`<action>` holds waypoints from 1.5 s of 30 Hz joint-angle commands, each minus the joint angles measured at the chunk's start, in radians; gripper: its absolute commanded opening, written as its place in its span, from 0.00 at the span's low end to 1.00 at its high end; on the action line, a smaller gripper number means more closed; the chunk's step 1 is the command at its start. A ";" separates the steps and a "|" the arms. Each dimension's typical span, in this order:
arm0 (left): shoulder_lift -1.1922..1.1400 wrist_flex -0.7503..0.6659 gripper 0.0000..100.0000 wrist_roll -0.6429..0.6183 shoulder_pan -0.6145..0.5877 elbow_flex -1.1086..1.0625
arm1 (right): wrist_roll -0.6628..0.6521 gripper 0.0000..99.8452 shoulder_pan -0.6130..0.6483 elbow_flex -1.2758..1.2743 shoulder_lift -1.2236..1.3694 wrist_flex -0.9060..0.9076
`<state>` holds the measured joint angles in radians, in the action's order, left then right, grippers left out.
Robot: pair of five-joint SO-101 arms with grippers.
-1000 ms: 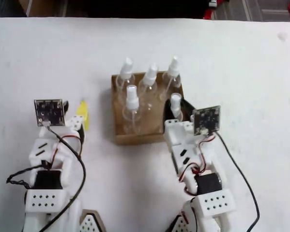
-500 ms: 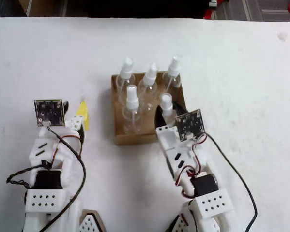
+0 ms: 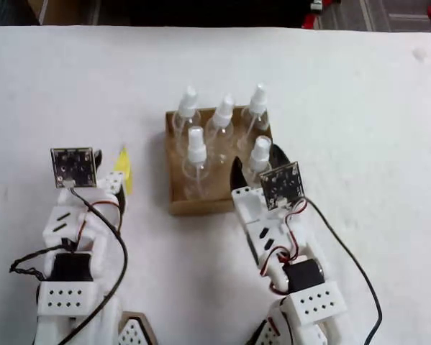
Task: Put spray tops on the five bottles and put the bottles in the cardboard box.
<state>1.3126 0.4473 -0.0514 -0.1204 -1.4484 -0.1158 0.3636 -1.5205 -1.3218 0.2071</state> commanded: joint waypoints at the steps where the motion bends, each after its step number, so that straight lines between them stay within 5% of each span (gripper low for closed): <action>1: 0.022 -0.026 0.15 0.012 -0.001 0.012 | -0.011 0.24 -0.021 0.046 -0.022 -0.012; 9: 0.022 -0.028 0.15 0.012 -0.001 0.012 | 0.008 0.24 -0.079 0.107 -0.087 0.065; 18: 0.022 -0.048 0.15 0.012 -0.008 0.008 | 0.044 0.24 -0.189 0.351 -0.479 0.410; 23: 0.022 -0.048 0.15 0.012 -0.033 0.017 | 0.044 0.24 -0.245 0.534 -0.469 0.587; 33: 0.232 0.351 0.15 0.011 -0.148 0.377 | 0.044 0.24 -0.318 0.927 -0.487 1.007; 39: 0.544 0.407 0.15 0.055 -0.120 0.440 | 0.044 0.25 -0.318 0.980 -0.486 1.118; 45: 0.507 0.434 0.15 0.173 -0.116 0.390 | 0.044 0.25 -0.312 0.979 -0.486 1.193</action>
<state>1.8144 0.8600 0.0760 -0.2509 -1.0495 -0.0775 0.0568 -0.5646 -1.8021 1.3640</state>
